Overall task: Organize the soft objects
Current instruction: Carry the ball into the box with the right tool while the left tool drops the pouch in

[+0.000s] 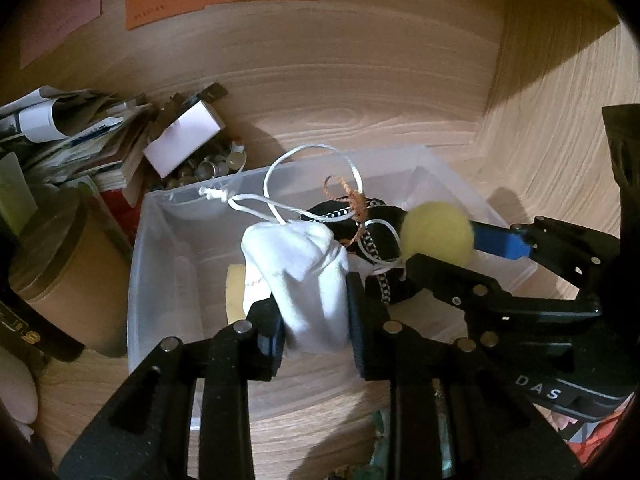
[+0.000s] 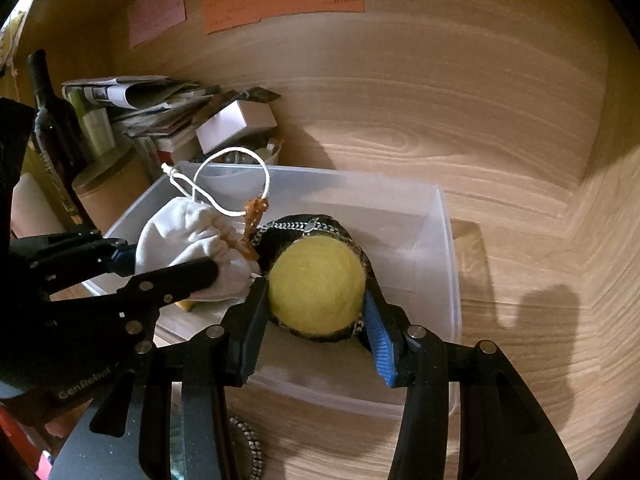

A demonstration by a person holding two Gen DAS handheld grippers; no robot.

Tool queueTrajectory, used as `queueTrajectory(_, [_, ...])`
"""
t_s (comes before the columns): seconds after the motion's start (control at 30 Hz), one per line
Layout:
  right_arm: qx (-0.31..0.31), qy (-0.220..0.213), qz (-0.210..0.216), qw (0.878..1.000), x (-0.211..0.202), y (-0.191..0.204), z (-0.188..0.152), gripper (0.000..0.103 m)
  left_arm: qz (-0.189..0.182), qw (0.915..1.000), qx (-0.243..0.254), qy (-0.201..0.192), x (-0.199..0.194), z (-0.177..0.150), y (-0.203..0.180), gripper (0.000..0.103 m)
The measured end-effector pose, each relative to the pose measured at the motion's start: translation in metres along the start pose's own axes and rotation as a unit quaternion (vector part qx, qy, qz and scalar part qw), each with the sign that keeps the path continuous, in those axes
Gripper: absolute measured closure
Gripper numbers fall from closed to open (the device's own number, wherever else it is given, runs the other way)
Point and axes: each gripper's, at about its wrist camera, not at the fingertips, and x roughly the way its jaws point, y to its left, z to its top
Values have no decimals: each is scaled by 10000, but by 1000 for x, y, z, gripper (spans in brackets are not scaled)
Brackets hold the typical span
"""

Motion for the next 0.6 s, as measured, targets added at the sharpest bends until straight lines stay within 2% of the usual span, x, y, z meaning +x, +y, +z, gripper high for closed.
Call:
queueTrajectory(0.13, [21,32,-4,10000,0,-3,0,59,28,10000,-73,42,-2,-1,3,64])
queueTrajectory(0.23, [40,36,14,10000,1,-5,3,54,43,9998,-179,-11,-7,-2,10,54])
queueTrajectory(0.4, [68,-198,22,9998,-11,-10,5,34,74,9990,-362,-258,-24,-2,21,32])
queueTrajectory(0.47, [72,-305,20,9995,-18,-10,6,28,68,9982,-431,-407,-36,-3,25,28])
queueTrajectory(0.57, [41,-460,23,9989,-29,-6,7,27,136,9974,-401,-578,-51,-3,25,25])
queueTrajectory(0.6, [17,-514,17,9987,-34,-4,7,26,169,9971,-378,-634,-56,-4,25,21])
